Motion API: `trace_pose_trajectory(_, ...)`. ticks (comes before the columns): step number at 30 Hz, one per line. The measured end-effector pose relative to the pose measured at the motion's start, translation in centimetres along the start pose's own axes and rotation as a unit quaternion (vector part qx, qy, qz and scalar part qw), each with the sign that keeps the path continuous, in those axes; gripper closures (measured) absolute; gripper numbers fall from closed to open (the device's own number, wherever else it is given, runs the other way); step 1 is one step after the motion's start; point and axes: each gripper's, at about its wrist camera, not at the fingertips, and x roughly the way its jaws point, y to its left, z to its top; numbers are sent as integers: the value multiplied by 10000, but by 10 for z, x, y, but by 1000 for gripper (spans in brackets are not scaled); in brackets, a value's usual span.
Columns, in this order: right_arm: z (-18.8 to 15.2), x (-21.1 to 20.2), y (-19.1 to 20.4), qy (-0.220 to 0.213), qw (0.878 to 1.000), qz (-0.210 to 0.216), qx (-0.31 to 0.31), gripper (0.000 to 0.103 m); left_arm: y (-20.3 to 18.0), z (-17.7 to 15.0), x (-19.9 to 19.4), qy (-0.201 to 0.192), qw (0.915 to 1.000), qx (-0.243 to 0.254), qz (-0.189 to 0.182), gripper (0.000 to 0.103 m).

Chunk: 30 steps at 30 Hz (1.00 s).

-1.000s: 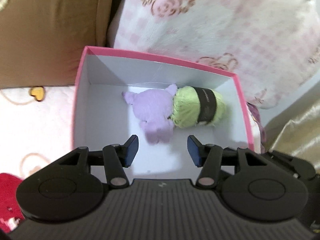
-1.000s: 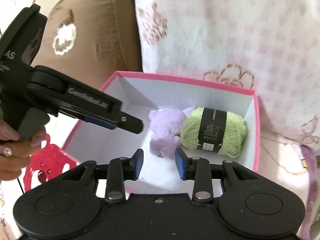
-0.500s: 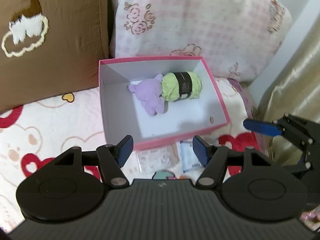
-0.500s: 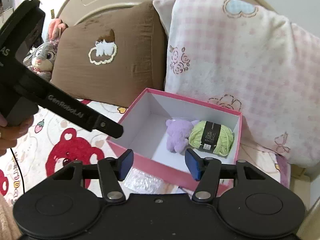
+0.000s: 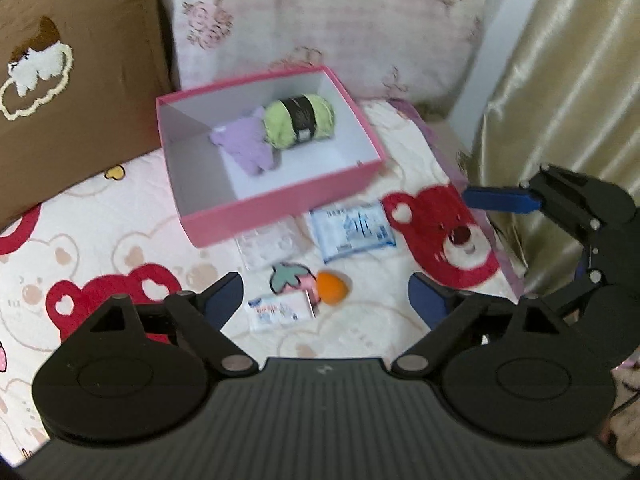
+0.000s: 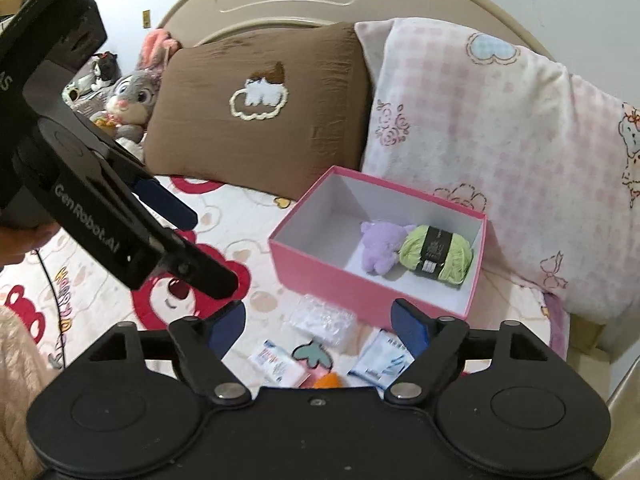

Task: Organize objects
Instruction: 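Open the left tool beside the yarn and withdraw from the box, then reach the left tool to the white tissue pack and close on it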

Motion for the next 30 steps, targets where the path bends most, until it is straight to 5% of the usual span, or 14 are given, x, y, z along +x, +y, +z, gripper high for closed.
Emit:
trace_pose_trajectory(12, -39, -2, 10, 301, 9991, 97, 293, 11, 7, -51, 19, 296, 9986, -337, -277, 9)
trace_pose_trajectory(23, -69, 29, 11, 299, 9966, 483, 602, 11, 22, -77, 53, -303, 9993, -221, -93, 6)
trace_pose_trajectory(27, -81, 54, 13, 163, 9979, 262, 568, 11, 33, -83, 79, -321, 9991, -126, 229, 6)
trace_pose_trajectory(30, -90, 73, 8, 1, 9971, 205, 735, 11, 51, -89, 100, -297, 9981, -517, 125, 6)
